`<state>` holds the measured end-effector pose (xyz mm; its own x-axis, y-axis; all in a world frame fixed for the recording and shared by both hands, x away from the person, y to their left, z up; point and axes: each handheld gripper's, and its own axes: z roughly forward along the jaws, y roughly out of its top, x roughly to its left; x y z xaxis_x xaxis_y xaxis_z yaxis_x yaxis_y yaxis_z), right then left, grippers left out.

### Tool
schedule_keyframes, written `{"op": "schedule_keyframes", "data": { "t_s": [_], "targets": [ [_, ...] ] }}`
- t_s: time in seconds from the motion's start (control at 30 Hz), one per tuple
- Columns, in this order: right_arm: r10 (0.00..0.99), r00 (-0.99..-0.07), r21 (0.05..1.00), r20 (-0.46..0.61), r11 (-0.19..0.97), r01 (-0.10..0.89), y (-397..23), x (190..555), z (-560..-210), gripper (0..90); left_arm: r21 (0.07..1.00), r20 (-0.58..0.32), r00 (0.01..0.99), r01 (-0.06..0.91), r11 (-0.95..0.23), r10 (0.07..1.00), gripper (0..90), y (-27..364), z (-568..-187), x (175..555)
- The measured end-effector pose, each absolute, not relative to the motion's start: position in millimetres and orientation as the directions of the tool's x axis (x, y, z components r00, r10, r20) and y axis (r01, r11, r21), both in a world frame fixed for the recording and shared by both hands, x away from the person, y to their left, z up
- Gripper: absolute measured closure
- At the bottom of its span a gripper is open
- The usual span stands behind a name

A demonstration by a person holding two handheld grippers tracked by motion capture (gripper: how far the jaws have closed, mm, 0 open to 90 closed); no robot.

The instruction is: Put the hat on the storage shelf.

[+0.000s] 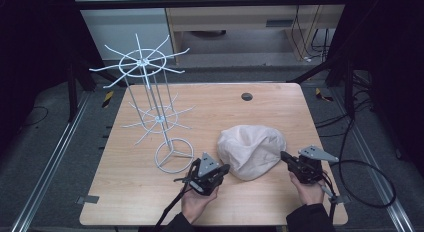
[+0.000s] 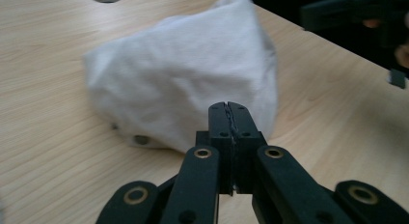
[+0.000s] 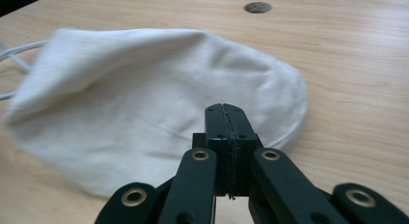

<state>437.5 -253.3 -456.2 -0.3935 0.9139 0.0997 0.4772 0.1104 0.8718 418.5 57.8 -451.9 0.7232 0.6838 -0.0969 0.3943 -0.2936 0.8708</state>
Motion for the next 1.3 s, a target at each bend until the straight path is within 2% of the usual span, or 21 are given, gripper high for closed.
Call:
{"op": "schedule_keyframes", "data": {
  "t_s": [0.3, 0.53, 0.7, 0.97, 1.3],
  "targets": [
    [0.937, -0.337, 0.871, 0.092, 0.088, 0.483, -269, 469, -464, 90.0, 0.857, -0.041, 0.754, 0.364, -0.365, 0.656, 89.3, 19, -455, 414],
    [0.937, -0.337, 0.879, 0.096, 0.079, 0.470, -269, 491, -465, 90.0, 0.828, -0.036, 0.737, 0.400, -0.392, 0.675, 89.4, 5, -468, 430],
    [0.932, -0.346, 0.879, 0.112, 0.070, 0.472, -267, 510, -468, 90.0, 0.821, -0.013, 0.727, 0.399, -0.408, 0.686, 89.4, 9, -469, 431],
    [0.922, -0.376, 0.875, 0.094, 0.103, 0.472, -251, 533, -472, 90.0, 0.815, 0.010, 0.699, 0.408, -0.411, 0.715, 89.1, 36, -466, 436],
    [0.878, -0.477, 0.820, 0.036, 0.247, 0.516, -238, 520, -476, 90.0, 0.816, 0.017, 0.660, 0.425, -0.392, 0.751, 88.8, 55, -468, 455]
  ]
}}
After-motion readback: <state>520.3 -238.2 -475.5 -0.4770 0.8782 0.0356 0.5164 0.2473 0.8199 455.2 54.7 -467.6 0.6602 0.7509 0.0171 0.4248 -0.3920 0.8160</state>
